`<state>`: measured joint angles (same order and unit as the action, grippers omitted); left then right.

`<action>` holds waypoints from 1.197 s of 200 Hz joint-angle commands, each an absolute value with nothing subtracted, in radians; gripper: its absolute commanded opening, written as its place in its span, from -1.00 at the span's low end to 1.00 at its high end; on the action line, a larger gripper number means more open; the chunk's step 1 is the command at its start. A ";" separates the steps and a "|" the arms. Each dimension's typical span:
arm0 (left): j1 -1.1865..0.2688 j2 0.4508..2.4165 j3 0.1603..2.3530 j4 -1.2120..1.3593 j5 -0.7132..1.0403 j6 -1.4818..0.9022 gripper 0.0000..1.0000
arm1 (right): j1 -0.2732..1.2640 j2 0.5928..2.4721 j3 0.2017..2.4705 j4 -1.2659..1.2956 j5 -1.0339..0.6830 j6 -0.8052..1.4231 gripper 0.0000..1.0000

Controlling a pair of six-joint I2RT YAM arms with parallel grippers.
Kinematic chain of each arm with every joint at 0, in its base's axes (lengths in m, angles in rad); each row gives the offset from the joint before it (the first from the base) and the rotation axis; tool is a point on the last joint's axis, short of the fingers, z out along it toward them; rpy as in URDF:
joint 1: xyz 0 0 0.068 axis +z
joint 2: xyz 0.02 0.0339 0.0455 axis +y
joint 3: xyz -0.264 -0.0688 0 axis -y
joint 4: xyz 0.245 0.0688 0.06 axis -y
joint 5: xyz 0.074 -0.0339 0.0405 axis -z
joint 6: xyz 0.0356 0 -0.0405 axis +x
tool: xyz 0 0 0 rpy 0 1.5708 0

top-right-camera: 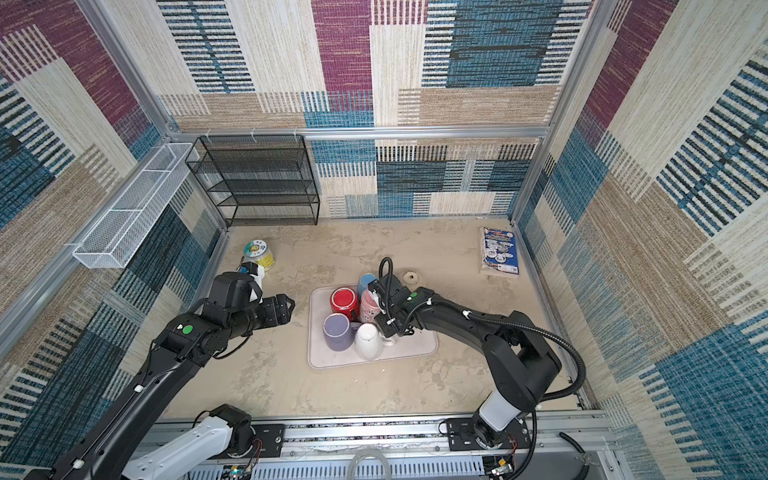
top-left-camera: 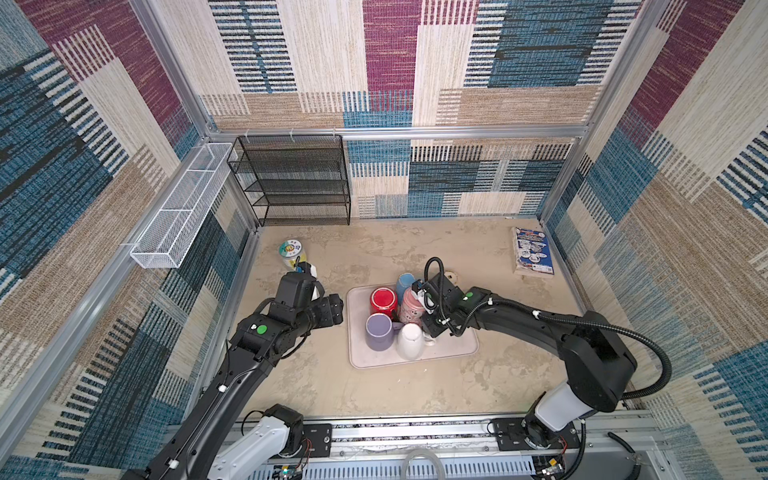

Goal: Turn the mug right side up
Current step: 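Lower the right gripper and grasp the upside-down pink ghost mug, then lift and tilt the pink mug with the right gripper while the left gripper rises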

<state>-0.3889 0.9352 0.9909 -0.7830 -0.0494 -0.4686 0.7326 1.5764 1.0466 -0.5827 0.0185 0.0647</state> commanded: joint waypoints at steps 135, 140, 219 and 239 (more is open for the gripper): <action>-0.389 0.878 0.933 -0.642 0.188 -0.460 0.62 | 0.734 1.270 1.136 -0.508 -0.141 0.096 -1.00; -0.390 0.872 0.923 -0.618 0.209 -0.466 0.62 | 0.734 1.259 1.137 -0.498 -0.150 0.098 -1.00; -0.389 0.879 0.777 -0.188 0.541 -0.601 0.53 | 0.678 1.153 1.098 -0.170 -0.378 0.201 -1.00; -0.389 0.883 0.731 -0.062 0.609 -0.648 0.48 | 0.645 1.151 1.089 -0.087 -0.466 0.236 -1.00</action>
<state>-0.3889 0.8780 0.7704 -0.2852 0.4660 -0.5705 0.6704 1.1614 1.0924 -0.3462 -0.3164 0.1696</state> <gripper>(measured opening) 0.756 0.194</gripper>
